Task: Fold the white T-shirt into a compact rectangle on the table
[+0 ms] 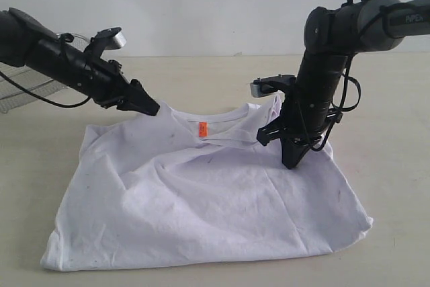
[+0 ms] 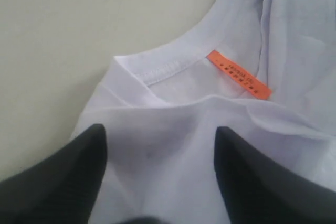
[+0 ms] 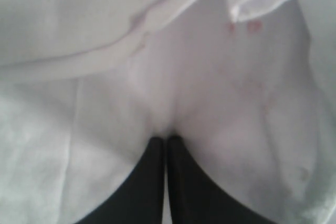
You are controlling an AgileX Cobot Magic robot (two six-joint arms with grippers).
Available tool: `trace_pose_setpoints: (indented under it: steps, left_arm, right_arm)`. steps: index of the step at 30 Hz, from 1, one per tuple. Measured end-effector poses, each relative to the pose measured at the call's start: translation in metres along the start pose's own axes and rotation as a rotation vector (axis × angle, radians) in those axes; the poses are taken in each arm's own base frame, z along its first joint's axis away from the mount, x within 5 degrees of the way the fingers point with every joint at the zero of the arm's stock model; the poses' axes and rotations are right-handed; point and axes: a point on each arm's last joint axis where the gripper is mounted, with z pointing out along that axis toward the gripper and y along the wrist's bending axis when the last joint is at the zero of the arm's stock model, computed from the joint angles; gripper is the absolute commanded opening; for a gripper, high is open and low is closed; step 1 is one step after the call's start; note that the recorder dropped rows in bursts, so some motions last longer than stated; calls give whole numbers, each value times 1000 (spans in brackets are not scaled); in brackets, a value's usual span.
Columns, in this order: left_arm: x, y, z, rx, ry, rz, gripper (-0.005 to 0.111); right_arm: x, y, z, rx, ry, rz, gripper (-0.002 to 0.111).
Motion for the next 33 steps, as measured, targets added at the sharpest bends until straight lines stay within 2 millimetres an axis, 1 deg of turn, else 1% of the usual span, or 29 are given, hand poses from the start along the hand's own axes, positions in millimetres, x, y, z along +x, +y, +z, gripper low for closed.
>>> trace_pose_setpoints:
  steps: [2,3,4,5,7,8,11,14,19,26,33]
  left_arm:
    - [5,2,6,11,14,-11,56]
    - [5,3,6,12,16,-12,53]
    - [7,4,8,14,20,-16,46]
    - [7,4,8,14,20,-16,37]
    - [7,4,8,14,20,-16,15]
    - [7,4,8,14,19,-13,6]
    - [7,3,6,6,33,14,5]
    - [3,1,-1,-12,44,51,5]
    - [-3,-5,-12,-33,38,41,5]
    - [-18,-14,-40,-125,20,20,5]
    - [-23,-17,-64,-271,34,-41,5]
  right_arm:
    - [0,0,0,0,0,0,0]
    - [0,0,0,0,0,0,0]
    - [0,0,0,-1,2,0,0]
    - [0,0,0,-1,2,0,0]
    - [0,0,0,-1,2,0,0]
    - [0,0,0,-1,2,0,0]
    - [0,0,0,-1,2,0,0]
    - [0,0,0,2,2,-1,0]
    - [1,-2,0,24,8,35,0]
    - [1,-1,0,44,14,58,0]
    - [1,-2,0,48,11,57,0]
